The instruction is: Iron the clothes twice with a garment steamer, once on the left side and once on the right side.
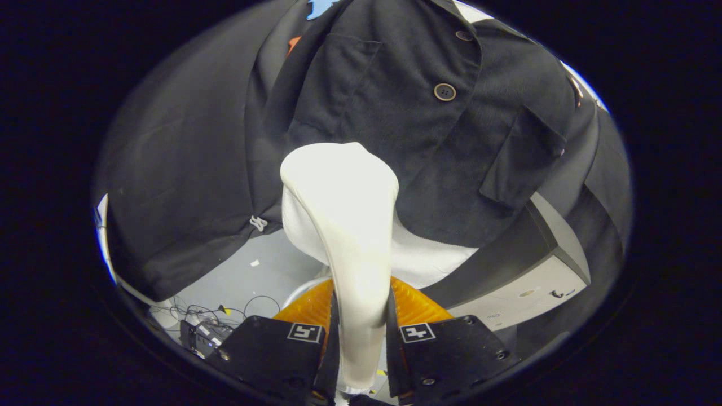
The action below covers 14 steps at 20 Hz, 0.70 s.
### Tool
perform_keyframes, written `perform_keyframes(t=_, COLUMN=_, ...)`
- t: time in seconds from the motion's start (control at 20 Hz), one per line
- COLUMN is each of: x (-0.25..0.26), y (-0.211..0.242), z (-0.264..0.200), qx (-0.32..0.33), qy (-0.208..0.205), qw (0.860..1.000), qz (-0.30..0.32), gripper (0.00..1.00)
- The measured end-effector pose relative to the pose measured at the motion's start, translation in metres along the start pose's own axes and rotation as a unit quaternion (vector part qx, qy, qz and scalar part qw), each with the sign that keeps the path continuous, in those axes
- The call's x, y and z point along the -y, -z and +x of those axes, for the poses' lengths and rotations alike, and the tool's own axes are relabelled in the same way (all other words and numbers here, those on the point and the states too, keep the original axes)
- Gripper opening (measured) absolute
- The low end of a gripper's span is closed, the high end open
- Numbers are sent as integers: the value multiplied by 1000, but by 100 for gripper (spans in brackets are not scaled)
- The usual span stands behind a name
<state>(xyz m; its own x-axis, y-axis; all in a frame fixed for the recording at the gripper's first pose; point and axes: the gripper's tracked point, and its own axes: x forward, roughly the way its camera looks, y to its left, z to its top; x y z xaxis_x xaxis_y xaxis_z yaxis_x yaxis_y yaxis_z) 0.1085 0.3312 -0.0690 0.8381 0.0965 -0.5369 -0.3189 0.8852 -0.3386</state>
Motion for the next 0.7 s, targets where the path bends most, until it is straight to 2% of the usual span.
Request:
perform_keyframes(t=0.35, x=49, y=5, z=-49, qx=43, qy=-40, qw=998, qz=37, gripper=37)
perform_keyframes(t=0.55, x=131, y=32, z=-106, qx=73, qy=-40, qw=994, qz=75, gripper=37)
perform_keyframes(t=0.7, x=192, y=74, z=-152, qx=87, qy=-33, qw=990, qz=105, gripper=37)
